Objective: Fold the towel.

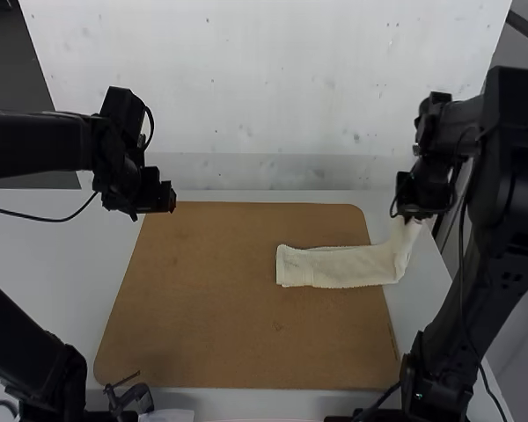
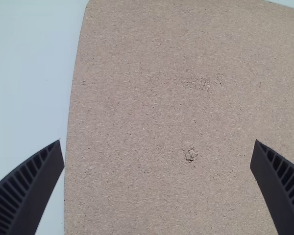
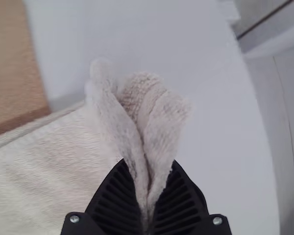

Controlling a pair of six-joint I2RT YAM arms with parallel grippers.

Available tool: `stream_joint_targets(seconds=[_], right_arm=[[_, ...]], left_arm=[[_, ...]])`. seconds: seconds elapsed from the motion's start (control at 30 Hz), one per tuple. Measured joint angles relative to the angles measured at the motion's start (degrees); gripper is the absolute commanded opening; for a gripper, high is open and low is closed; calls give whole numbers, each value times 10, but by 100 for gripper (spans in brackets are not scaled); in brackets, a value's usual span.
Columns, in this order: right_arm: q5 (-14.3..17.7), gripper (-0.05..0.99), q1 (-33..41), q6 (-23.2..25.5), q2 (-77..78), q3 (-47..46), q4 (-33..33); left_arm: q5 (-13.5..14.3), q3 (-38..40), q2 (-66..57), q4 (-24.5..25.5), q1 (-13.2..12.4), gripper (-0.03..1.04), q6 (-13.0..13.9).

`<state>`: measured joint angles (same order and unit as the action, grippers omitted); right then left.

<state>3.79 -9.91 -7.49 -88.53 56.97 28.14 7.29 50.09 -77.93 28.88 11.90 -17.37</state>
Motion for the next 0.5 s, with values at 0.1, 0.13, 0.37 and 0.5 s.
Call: stream_joint_targets(seconds=[0.1,0.13,0.37,0.5], right_arm=[[6,2,101,35,26,-23,0],[10,2,131,49,28,-28,0],[34,2,306,142,12,-29,0],[47,2,353,177,-21,-8,1]], left_arm=[[0,-1,0,0,0,98,0],[0,-1,0,0,0,98,0],[0,-1,0,-5,0,97,0],[0,-1,0,-5,0,97,0]])
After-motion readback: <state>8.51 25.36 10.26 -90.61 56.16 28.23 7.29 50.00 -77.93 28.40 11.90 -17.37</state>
